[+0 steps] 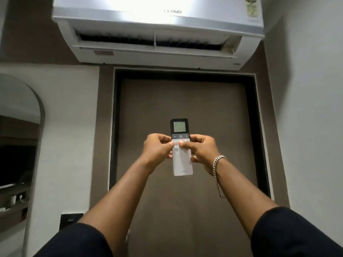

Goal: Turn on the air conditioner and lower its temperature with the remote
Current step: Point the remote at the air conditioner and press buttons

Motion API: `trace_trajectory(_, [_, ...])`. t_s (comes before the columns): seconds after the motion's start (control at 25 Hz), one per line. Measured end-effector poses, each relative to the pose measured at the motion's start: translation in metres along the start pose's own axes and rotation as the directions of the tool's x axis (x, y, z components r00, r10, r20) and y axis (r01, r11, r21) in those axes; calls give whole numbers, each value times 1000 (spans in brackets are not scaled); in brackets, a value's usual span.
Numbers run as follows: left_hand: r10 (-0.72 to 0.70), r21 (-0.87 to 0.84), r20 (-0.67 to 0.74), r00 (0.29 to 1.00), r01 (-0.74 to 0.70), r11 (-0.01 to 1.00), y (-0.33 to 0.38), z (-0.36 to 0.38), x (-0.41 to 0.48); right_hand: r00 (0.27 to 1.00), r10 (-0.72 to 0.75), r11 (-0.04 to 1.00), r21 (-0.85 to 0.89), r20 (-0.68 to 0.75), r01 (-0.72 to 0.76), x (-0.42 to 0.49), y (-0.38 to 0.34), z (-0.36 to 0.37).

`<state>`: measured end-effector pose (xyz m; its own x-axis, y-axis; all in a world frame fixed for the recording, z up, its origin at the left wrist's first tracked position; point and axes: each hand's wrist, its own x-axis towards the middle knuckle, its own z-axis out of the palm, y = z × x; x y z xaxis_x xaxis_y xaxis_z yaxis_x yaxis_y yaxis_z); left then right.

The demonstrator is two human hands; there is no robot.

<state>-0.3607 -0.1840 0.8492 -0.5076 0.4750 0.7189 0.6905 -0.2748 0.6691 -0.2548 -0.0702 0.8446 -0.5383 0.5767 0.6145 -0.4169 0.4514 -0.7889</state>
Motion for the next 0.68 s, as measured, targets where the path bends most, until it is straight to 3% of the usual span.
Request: trace_trajectory(0.68, [71,74,-23,997,-69,995,19,-5,21,994,-108,993,35,-27,109,16,-14,2])
